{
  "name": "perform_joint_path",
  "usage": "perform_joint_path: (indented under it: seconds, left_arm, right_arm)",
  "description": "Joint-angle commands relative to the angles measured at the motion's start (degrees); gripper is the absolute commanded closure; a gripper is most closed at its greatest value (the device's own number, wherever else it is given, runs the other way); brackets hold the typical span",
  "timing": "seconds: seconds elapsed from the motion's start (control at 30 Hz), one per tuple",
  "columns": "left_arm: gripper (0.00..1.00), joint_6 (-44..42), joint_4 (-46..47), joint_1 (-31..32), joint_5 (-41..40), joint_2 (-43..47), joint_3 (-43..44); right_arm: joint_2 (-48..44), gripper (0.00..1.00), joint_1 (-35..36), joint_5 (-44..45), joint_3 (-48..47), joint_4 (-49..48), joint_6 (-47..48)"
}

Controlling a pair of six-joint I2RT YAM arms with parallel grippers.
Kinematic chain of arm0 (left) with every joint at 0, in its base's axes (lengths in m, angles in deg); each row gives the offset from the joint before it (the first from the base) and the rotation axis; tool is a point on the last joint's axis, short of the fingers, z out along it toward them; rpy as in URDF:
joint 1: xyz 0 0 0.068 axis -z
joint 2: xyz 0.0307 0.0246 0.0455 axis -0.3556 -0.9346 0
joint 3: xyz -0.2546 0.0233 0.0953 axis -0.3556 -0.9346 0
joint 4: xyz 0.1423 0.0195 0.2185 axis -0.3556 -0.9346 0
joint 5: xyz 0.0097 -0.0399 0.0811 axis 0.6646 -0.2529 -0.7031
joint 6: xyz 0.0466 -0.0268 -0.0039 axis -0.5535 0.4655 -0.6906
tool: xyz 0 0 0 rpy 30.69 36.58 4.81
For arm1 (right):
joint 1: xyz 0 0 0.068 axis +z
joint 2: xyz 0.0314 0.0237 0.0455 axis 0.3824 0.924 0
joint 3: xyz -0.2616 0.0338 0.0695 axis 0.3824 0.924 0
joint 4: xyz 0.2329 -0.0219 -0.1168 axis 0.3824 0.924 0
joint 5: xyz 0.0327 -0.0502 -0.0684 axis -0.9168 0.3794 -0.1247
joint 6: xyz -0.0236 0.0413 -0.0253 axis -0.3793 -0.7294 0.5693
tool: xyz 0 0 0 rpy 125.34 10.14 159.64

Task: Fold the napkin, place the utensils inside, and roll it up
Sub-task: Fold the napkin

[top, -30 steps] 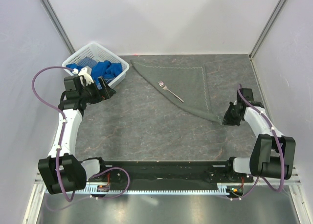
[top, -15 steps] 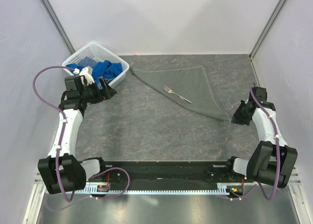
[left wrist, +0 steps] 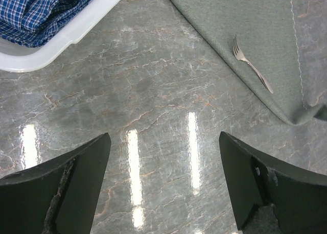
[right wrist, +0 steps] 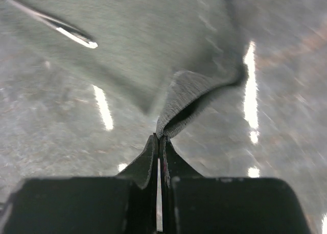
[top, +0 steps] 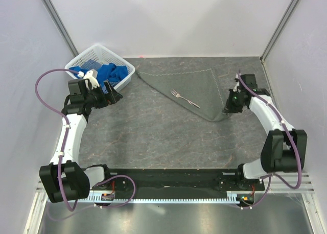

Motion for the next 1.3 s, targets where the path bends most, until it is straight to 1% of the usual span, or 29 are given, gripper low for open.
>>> perform_joint_path:
  seconds: [0.0,0.2,0.33,0.53,0.77,1.0,1.27]
  left_arm:
    - [0.06,-1.4,1.4,0.2,0.8,0.8,0.3]
    - [0.06,-1.6,1.5,0.2,0.5,1.0,0.3]
    - [0.06,-1.6,1.5,0.3,0.4,1.0,0.3]
    - [0.06,-1.7,1.5,0.2,0.3,1.1,0.3]
    - [0.06,-1.7,1.4,0.3,0.4,1.1,0.3]
    - [0.06,-1.7,1.5,0.3,0.3,1.2,0.3]
    - [0.06,-1.7,1.4,0.2,0.4,1.2,0.3]
  right_arm:
    - [5.7,1.0,6.1,-2.8,-5.4,-7.5,-1.9]
    - [16.1,1.0,13.4,-5.9,-12.9,-12.6,-2.9]
    - [22.8,1.0,16.0,-8.8,-17.5,-15.6,-3.9]
    - [29.8,1.0,19.4,-12.3,-25.0,-17.8,-5.2]
    - [35.4,1.0,22.1,-14.5,-31.8,-18.0,-5.8]
    - [39.9,1.0,24.2,-15.8,-35.2,-18.5,-6.3]
    - [43.3,1.0,25.4,-15.0,-38.9,-19.3,-6.8]
